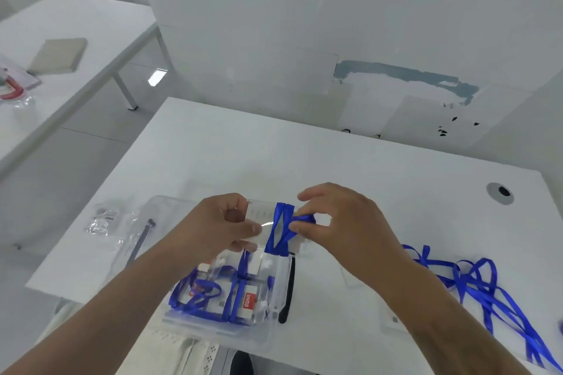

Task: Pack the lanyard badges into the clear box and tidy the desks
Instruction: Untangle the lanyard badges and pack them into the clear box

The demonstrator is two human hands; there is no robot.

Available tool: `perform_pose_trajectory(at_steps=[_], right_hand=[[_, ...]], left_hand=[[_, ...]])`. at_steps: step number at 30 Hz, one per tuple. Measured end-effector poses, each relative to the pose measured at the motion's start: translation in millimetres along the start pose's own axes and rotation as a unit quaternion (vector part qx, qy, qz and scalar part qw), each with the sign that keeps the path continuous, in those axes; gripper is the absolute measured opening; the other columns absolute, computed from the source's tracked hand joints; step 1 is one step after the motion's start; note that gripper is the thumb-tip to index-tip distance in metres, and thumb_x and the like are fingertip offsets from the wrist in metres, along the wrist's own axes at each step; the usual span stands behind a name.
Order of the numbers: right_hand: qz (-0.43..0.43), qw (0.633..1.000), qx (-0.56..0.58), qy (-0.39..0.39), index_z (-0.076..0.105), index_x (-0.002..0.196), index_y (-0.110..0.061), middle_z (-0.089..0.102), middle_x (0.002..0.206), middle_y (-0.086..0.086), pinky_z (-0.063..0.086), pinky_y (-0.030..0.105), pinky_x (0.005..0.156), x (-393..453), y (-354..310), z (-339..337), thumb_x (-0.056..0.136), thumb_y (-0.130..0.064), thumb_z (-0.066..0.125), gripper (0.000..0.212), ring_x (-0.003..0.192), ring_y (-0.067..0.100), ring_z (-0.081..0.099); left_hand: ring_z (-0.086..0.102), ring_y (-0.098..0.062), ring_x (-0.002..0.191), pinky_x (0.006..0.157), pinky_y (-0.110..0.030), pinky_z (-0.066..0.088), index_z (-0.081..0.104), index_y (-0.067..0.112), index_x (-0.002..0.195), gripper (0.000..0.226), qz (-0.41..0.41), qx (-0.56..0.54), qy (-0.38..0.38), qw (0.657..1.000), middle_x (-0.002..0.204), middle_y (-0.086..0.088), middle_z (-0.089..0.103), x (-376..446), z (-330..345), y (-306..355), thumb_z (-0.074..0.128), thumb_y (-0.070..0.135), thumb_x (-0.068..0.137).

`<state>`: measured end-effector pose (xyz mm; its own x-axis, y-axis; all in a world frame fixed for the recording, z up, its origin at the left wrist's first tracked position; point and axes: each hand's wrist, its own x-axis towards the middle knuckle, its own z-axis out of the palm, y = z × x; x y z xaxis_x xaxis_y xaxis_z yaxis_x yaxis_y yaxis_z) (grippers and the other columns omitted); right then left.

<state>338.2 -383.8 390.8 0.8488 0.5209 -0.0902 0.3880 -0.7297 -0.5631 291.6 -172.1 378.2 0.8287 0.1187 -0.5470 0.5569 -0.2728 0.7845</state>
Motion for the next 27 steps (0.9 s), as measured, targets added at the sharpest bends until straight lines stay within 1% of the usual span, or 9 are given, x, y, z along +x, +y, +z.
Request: perform_pose_trajectory(at_steps=[2,4,6,8,10,14,19,23,27], right_hand=[[0.022,0.998,0.051,-0.012,0.07,0.09,-0.034,0.067,0.095,-0.022,0.051,0.023,0.077,10.2,-13.9,14.4,0.083,-0.039,0.072,0.01,0.087,-0.001,0.061],[0.041,0.994,0.094,-0.03,0.068,0.087,-0.034,0.067,0.084,-0.02,0.051,0.02,0.069,19.9,-29.7,35.0,0.081,-0.033,0.075,0.009,0.076,0.0,0.063],[0.049,0.991,0.111,-0.062,0.07,0.091,-0.034,0.069,0.085,-0.02,0.047,0.014,0.067,26.5,-39.9,55.3,0.082,-0.031,0.074,0.011,0.074,-0.001,0.063],[0.048,0.988,0.103,-0.103,0.073,0.096,-0.034,0.069,0.088,-0.019,0.044,0.013,0.067,34.7,-48.2,79.6,0.085,-0.03,0.072,0.013,0.077,0.0,0.063],[0.048,0.985,0.094,-0.14,0.074,0.101,-0.034,0.07,0.094,-0.017,0.042,0.011,0.067,43.3,-55.0,105.5,0.087,-0.029,0.069,0.016,0.081,0.003,0.064],[0.076,0.975,0.11,-0.179,0.075,0.104,-0.031,0.071,0.097,-0.015,0.043,0.01,0.065,56.1,-57.6,148.5,0.088,-0.026,0.068,0.018,0.079,0.003,0.064],[0.111,0.963,0.122,-0.215,0.076,0.104,-0.028,0.067,0.088,-0.016,0.048,0.016,0.072,66.4,-62.5,191.2,0.089,-0.022,0.067,0.019,0.073,0.001,0.061],[0.134,0.959,0.1,-0.228,0.076,0.103,-0.026,0.073,0.096,-0.011,0.05,0.018,0.076,68.2,-62.1,214.0,0.088,-0.02,0.066,0.019,0.085,0.007,0.067],[0.11,0.969,-0.021,-0.222,0.076,0.09,-0.026,0.073,0.086,-0.007,0.05,0.025,0.069,67.2,-69.5,223.3,0.088,-0.023,0.06,0.016,0.078,0.012,0.066]], left_hand=[[0.075,-0.025,0.076,0.08,-0.04,0.059,0.066,0.009,0.089,0.009,-0.009,0.013,-0.002,1.0,0.081,-0.004,0.077,-3.2,-16.7,-12.0,0.074,0.007,0.084],[0.076,-0.023,0.074,0.077,-0.036,0.061,0.065,0.009,0.087,0.01,-0.039,0.001,0.002,0.999,0.08,-0.005,0.077,-6.1,-34.5,-29.0,0.074,0.006,0.084],[0.074,-0.018,0.073,0.066,-0.025,0.061,0.067,0.005,0.09,0.014,-0.076,0.004,0.013,0.997,0.084,-0.008,0.076,-6.1,-47.3,-47.5,0.076,0.012,0.083],[0.07,-0.016,0.075,0.07,-0.025,0.06,0.072,0.01,0.088,0.015,-0.092,0.034,0.038,0.994,0.084,-0.007,0.073,-5.4,-59.6,-69.1,0.075,0.024,0.084],[0.068,-0.014,0.08,0.079,-0.029,0.058,0.072,0.021,0.087,0.011,-0.068,0.1,0.066,0.99,0.087,0.002,0.071,-3.6,-68.2,-89.8,0.07,0.031,0.087],[0.061,-0.002,0.094,0.073,-0.014,0.046,0.065,0.032,0.107,0.015,-0.024,0.208,0.105,0.972,0.108,0.015,0.065,2.1,-67.6,-113.4,0.056,0.027,0.096],[0.065,-0.014,0.103,0.09,-0.027,0.052,0.067,0.027,0.12,0.035,-0.026,0.39,0.08,0.917,0.12,0.005,0.064,22.8,-64.1,-132.0,0.048,0.009,0.095],[0.064,-0.019,0.101,0.081,-0.027,0.052,0.065,0.02,0.119,0.039,-0.038,0.497,0.022,0.867,0.116,-0.001,0.063,34.5,-59.9,-141.0,0.052,0.0,0.089],[0.061,-0.02,0.102,0.076,-0.027,0.047,0.063,0.015,0.115,0.035,-0.035,0.535,0.009,0.844,0.115,-0.003,0.061,37.4,-53.9,-145.0,0.049,-0.004,0.089]])
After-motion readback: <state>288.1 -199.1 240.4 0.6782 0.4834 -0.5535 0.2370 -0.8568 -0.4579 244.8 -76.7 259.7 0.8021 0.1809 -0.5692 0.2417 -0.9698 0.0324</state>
